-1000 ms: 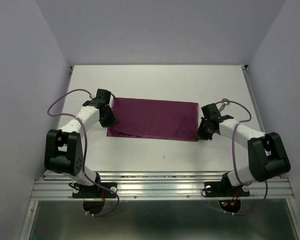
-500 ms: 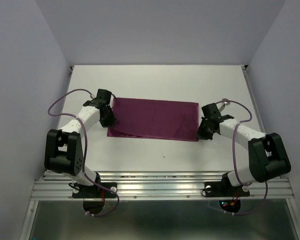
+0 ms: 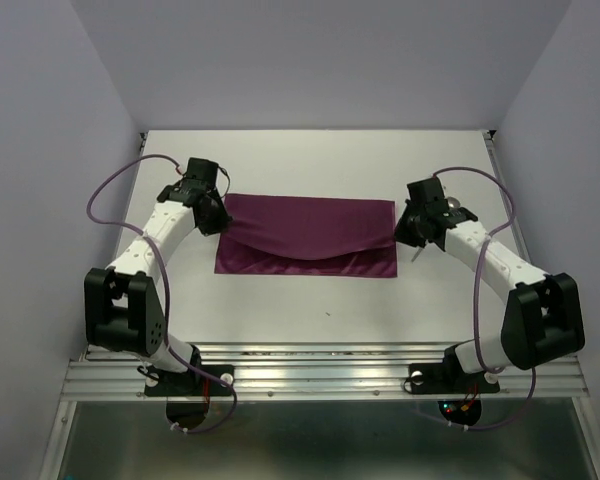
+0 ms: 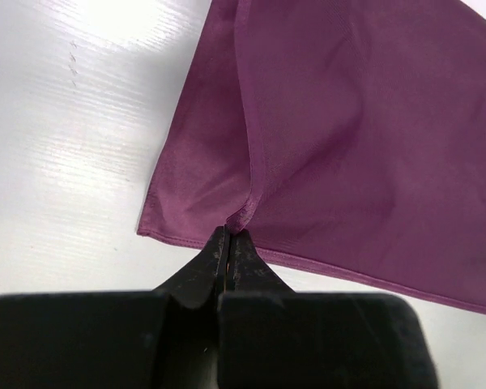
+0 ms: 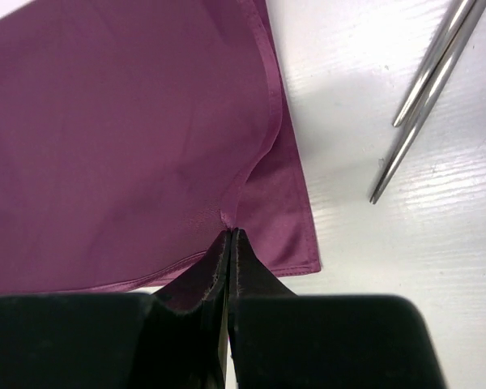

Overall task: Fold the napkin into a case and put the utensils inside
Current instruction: Smooth out the rectangle-folded napkin at the center of the board.

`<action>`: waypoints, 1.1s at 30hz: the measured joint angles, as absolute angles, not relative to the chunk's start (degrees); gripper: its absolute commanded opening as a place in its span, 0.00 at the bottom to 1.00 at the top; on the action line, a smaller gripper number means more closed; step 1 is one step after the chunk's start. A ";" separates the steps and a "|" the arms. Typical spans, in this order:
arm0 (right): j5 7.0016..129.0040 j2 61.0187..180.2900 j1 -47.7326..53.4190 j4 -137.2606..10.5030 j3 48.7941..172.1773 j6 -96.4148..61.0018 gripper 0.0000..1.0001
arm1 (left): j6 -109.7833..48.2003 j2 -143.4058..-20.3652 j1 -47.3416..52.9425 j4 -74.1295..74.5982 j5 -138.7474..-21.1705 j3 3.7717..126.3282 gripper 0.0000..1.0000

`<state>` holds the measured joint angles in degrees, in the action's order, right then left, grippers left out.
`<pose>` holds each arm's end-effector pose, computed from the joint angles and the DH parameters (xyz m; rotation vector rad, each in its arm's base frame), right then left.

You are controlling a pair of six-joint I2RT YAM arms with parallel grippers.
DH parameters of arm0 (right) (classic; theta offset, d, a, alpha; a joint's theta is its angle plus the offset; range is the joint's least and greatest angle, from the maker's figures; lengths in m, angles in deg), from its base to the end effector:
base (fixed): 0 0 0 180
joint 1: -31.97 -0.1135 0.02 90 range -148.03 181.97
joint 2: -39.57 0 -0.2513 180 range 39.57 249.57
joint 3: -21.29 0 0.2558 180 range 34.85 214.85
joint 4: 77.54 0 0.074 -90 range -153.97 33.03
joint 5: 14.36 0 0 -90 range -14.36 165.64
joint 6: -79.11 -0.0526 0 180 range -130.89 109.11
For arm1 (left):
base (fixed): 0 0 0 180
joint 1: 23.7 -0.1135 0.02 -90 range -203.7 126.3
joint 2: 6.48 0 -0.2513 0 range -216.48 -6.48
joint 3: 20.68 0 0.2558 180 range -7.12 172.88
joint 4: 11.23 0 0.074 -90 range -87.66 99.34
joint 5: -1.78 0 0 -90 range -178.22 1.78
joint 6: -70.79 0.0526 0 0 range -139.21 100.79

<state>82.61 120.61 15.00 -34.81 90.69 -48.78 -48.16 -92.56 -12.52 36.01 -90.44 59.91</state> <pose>0.2935 0.0829 0.2075 0.5071 2.4745 0.2373 0.3281 -0.0628 0.2390 -0.4034 2.4743 -0.2444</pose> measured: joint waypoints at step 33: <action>83.13 122.25 15.00 -36.31 83.87 -48.52 0.40 | -50.54 -89.24 -12.52 30.15 -86.33 40.39 0.53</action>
<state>83.13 122.25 15.00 -36.31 83.87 -48.52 -50.54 -89.24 -12.52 30.15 -86.33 40.39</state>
